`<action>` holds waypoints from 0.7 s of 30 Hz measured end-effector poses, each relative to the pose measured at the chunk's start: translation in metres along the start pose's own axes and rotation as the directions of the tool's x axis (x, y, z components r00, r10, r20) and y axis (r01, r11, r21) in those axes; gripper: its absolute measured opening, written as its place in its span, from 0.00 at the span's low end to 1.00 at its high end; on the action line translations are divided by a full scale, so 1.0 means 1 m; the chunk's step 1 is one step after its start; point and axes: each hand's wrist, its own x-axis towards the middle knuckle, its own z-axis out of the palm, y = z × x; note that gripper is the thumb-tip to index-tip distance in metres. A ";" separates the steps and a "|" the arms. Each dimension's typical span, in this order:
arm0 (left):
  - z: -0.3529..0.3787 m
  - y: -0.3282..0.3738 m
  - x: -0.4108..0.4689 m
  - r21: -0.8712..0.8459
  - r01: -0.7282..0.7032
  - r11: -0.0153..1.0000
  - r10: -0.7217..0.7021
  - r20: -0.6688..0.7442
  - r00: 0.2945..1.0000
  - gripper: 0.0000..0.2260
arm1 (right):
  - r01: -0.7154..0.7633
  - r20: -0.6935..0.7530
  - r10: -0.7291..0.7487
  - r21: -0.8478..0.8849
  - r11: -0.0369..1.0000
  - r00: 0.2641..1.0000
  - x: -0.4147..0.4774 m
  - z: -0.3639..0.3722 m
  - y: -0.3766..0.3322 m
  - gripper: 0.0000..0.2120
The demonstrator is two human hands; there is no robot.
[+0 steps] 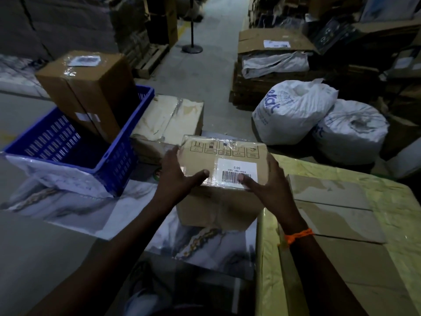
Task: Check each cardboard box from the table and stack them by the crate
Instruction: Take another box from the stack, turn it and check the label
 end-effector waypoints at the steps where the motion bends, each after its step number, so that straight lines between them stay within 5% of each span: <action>1: -0.003 0.006 0.000 -0.149 0.074 0.986 -0.060 0.098 0.993 0.24 | -0.091 0.108 0.071 0.197 0.976 0.992 0.000 -0.005 0.001 0.40; 5: -0.005 0.012 -0.008 -0.349 0.112 0.930 -0.039 0.212 0.977 0.16 | -0.156 0.198 0.082 0.392 0.907 0.977 -0.014 -0.016 0.004 0.35; 13: 0.026 -0.006 -0.015 -0.259 0.105 0.960 -0.072 0.135 0.988 0.39 | -0.120 0.026 0.119 0.373 0.920 0.993 -0.039 -0.040 0.027 0.43; 18: 0.030 -0.028 -0.027 -0.331 0.188 0.925 -0.152 0.131 0.980 0.32 | -0.167 0.018 0.176 0.434 0.886 0.984 -0.070 -0.033 0.048 0.40; 21: 0.025 -0.052 -0.036 -0.331 0.340 0.880 -0.286 0.203 0.937 0.30 | -0.332 0.067 0.352 0.531 0.779 0.934 -0.088 -0.020 0.061 0.48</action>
